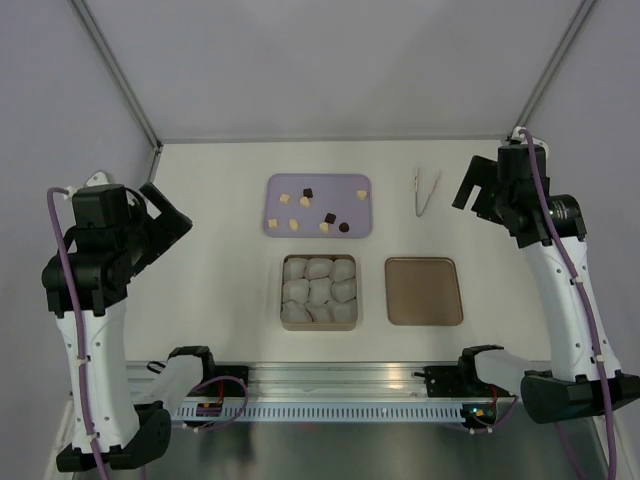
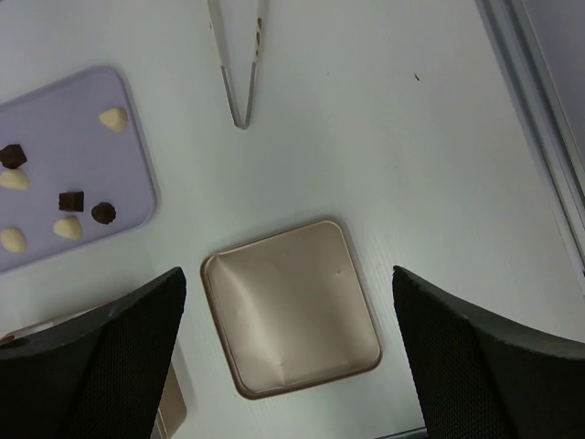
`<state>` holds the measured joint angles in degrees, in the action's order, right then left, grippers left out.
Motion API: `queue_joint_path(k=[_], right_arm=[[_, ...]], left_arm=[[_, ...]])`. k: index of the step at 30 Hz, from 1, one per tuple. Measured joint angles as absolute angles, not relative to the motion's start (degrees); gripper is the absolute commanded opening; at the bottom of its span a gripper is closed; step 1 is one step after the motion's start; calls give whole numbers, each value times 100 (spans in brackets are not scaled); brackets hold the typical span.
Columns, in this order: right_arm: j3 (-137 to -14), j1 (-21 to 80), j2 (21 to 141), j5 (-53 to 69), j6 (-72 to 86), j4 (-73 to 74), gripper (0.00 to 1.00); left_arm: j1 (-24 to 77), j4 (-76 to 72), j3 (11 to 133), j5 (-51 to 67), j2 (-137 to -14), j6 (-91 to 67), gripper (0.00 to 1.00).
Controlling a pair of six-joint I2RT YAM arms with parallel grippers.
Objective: Pack the chocolate
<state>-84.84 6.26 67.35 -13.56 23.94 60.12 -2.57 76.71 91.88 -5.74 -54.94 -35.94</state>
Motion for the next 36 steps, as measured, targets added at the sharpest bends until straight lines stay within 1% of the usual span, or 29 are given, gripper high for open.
queue_joint_path(k=[7,11,17,26,32,36], right_arm=[[-8493,626,6530,-1507,2309,5669,98],[-8735,622,6709,-1256,2051,5430,98],[-9470,626,7703,-967,1798,4989,98],[-9638,635,9236,-766,1723,4287,98],[-9675,808,10276,-1107,1761,3922,98],[-10025,878,11135,-1345,1839,3911,98]], left_arm=[[-257,7675,9185,-589,-5419,-3594,99],[-257,7684,9185,-633,-5498,-3603,100],[-257,7686,9087,-698,-5618,-3601,99],[-257,7745,8654,-886,-5618,-3612,100],[-257,7623,8401,-888,-5575,-3618,100],[-257,7507,8108,-928,-5470,-3632,100]])
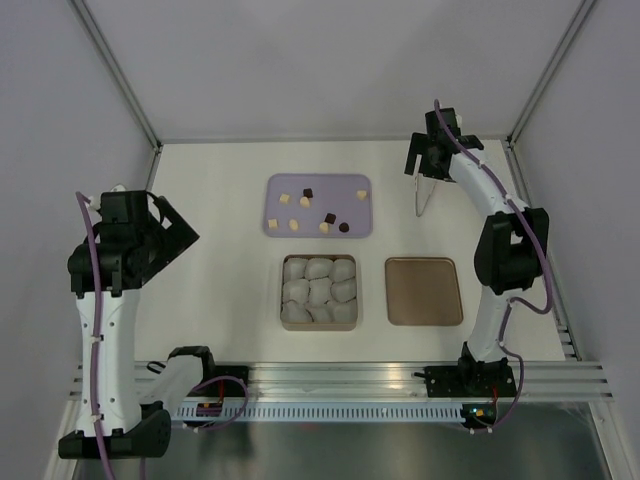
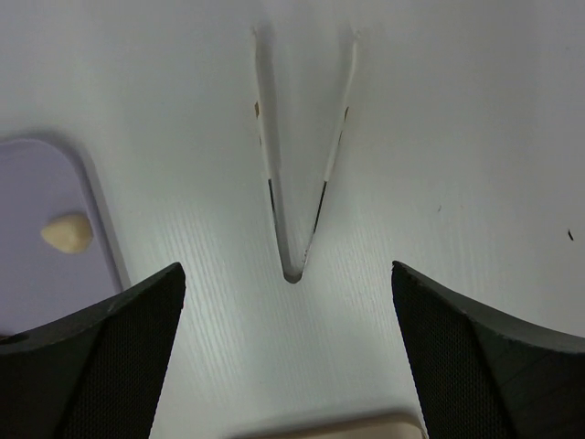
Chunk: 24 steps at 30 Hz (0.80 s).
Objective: Pack the chocolate
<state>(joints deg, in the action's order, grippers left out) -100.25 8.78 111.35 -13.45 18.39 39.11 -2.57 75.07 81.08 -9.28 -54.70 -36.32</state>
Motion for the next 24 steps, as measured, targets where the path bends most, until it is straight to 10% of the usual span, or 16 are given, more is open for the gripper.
queue_joint_path(k=[24], right_arm=[[-10401,878,12879,-1575,1789,3570,98]], left_arm=[[-257,6945,7363,-1098,-5422,-3662,100]])
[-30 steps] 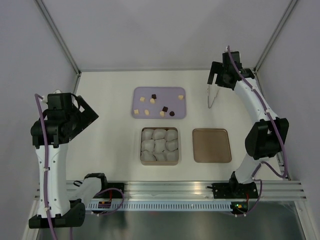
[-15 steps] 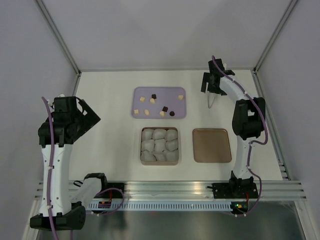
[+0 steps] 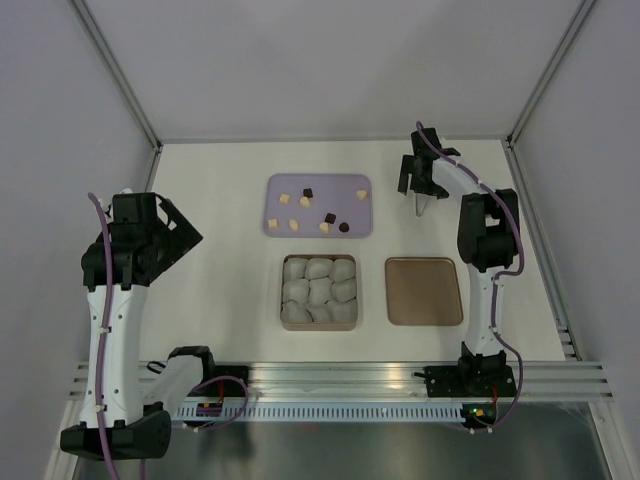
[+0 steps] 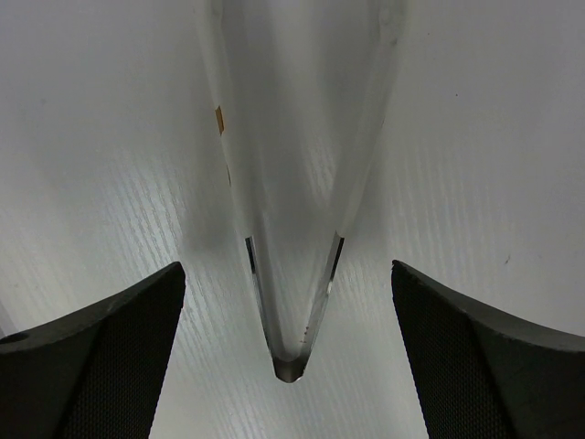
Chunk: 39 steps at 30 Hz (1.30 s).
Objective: Pack the chocolate
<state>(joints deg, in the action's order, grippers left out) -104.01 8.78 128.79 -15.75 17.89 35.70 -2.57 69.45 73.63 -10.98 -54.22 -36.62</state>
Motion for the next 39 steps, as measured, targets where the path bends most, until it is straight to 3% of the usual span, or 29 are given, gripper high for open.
queue_joint_path(k=[13,39], right_arm=[[-10401,871,13047,-1522,1824,3437,98],[-9848,722,12903,-1253,1935,2541,72]], left_arm=[[-257,6847,7229,-1192,-5356,-3658,100],[-257,6842,7214,-1337,-5181,-3653,99]])
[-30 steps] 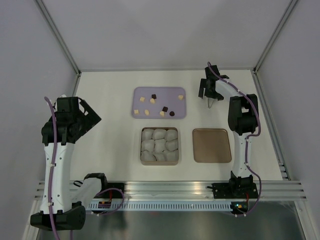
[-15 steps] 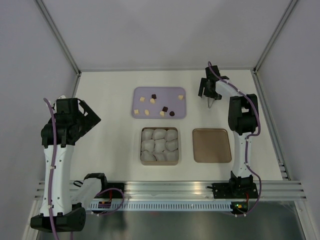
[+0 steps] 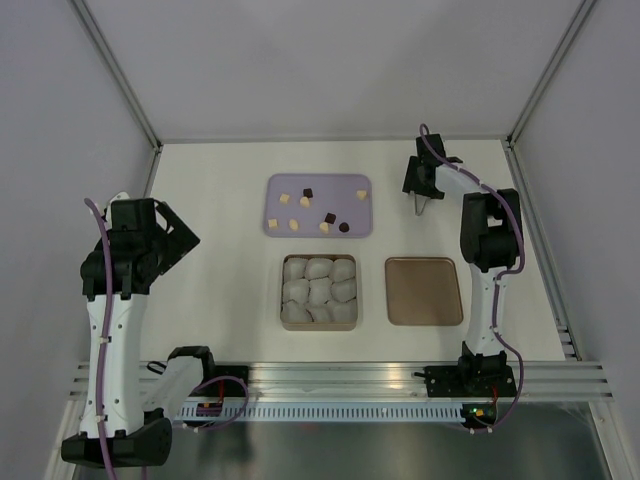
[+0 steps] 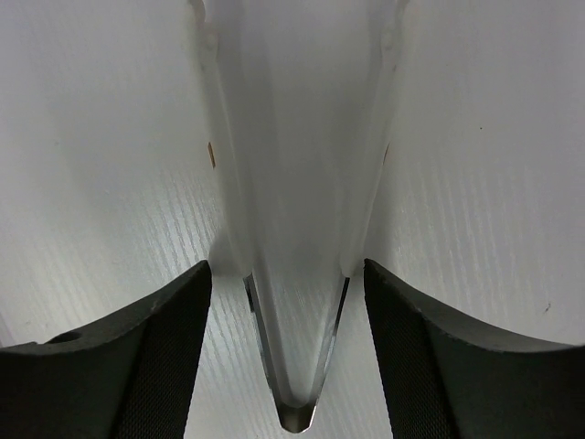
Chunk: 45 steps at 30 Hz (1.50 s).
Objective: Pack the chocolate
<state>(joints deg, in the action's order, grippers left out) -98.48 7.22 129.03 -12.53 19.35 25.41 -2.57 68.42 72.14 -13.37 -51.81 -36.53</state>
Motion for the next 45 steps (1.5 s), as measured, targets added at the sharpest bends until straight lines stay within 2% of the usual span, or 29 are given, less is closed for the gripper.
queue_joint_path(k=[7,17,30,40,45], right_arm=[[-9557,711,12763,-1347,1931,2287,63],[-9312,799,12626,-1437,2021,2154,56],[-9314,816,12626,-1487,2121,2145,35],[-9312,829,12503,-1505,1986,2528,35],[-9109,843,12068,-1378,1898,2880,37]], left_arm=[[-257,6842,7203,-1358,-5162,-3656,100],[-257,6838,7203,-1437,-5162,-3653,100],[-257,6836,7203,-1500,-5122,-3651,100],[-257,6836,7203,-1498,-5105,-3651,100],[-257,6838,7203,-1494,-5061,-3653,100]])
